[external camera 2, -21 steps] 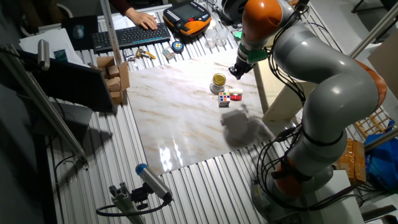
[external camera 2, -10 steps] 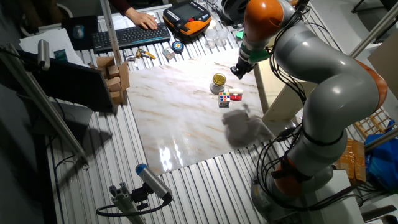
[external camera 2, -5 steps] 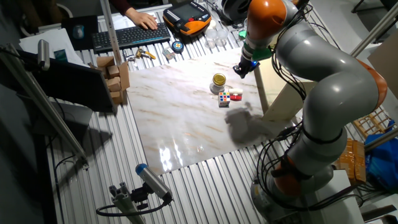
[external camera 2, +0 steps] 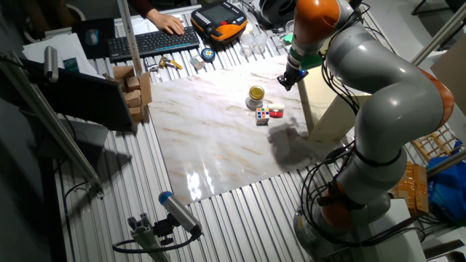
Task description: Take the object down from the shelf
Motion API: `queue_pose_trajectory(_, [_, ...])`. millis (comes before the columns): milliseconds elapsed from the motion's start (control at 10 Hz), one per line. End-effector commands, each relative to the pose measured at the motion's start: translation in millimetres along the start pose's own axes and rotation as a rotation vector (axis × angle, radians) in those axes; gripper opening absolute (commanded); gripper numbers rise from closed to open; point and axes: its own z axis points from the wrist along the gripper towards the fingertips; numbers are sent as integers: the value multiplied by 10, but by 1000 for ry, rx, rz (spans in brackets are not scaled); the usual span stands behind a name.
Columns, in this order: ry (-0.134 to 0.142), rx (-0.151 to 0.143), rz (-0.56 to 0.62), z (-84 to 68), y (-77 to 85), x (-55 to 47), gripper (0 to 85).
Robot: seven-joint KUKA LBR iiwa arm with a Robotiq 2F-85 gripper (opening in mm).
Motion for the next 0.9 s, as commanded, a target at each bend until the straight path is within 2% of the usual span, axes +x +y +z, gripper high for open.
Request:
queue_pose_trajectory(0, [2, 7, 0, -1, 0, -1, 0])
queue_pose_trajectory(400, [14, 8, 10, 1, 6, 2, 0])
queue_pose_trajectory(800, [11, 9, 10, 10, 11, 0, 0])
